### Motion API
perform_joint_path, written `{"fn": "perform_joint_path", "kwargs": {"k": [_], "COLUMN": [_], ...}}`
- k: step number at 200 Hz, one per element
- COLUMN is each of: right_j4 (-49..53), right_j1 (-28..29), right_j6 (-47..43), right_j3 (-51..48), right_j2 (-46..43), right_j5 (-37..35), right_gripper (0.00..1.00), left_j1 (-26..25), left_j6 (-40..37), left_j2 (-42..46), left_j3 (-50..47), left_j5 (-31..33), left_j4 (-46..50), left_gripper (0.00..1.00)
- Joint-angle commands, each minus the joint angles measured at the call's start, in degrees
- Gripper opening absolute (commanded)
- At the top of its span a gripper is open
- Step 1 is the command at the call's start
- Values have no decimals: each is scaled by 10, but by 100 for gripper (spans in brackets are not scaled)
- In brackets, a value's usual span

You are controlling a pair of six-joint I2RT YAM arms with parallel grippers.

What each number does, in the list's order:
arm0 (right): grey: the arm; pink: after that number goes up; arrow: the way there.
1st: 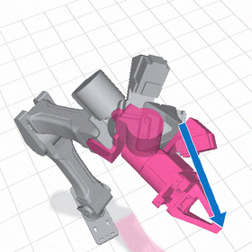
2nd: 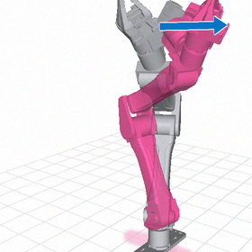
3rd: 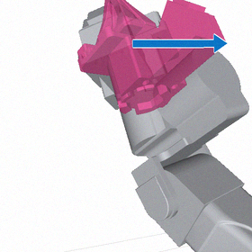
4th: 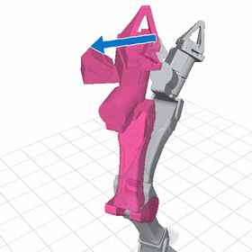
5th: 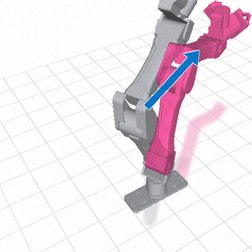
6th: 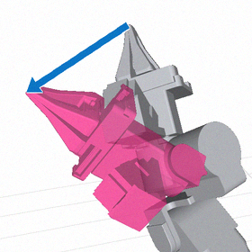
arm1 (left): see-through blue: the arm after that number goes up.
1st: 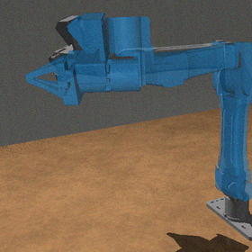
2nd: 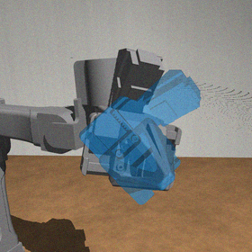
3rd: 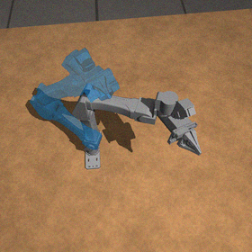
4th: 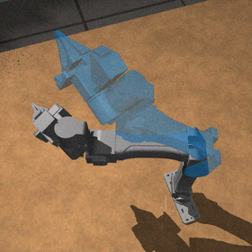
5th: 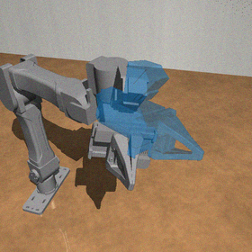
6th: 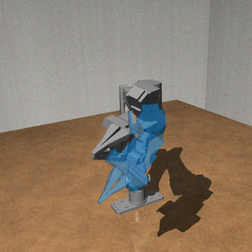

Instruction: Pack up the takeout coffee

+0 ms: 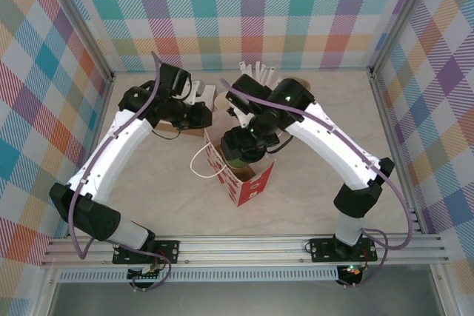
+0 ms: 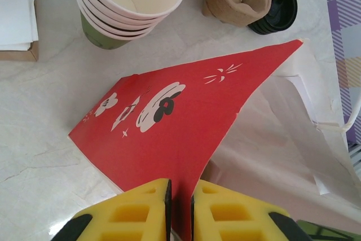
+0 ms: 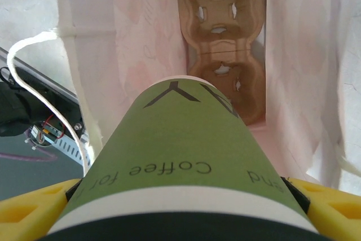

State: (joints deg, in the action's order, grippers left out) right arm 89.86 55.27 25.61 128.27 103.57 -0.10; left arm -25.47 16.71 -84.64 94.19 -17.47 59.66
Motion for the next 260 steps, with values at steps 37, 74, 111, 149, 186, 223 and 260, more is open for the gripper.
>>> {"fn": "perform_joint_path", "kwargs": {"k": [37, 74, 111, 149, 186, 223, 260], "right_j4": [2, -14, -5, -13, -13, -12, -17], "right_j1": [13, 13, 6, -9, -21, -25, -24], "right_j6": [14, 7, 2, 0, -6, -23, -37], "right_j3": [-7, -41, -53, -73, -91, -111, -115], "right_j2": [18, 16, 17, 5, -1, 3, 20], "right_j5": [7, 6, -10, 3, 7, -4, 8], "right_gripper": [80, 80, 81, 81, 81, 81, 81], "left_j1": [-4, -3, -4, -3, -4, -3, -4], "left_j6": [8, 5, -4, -19, -23, -26, -27], "left_j2": [32, 36, 33, 24, 17, 12, 8], "left_j3": [-14, -21, -30, -34, -34, -37, -37], "left_j5": [3, 8, 15, 22, 23, 26, 29], "left_j4": [-1, -2, -7, -15, -20, -18, -20], "left_gripper": [16, 16, 16, 16, 16, 16, 16]}}
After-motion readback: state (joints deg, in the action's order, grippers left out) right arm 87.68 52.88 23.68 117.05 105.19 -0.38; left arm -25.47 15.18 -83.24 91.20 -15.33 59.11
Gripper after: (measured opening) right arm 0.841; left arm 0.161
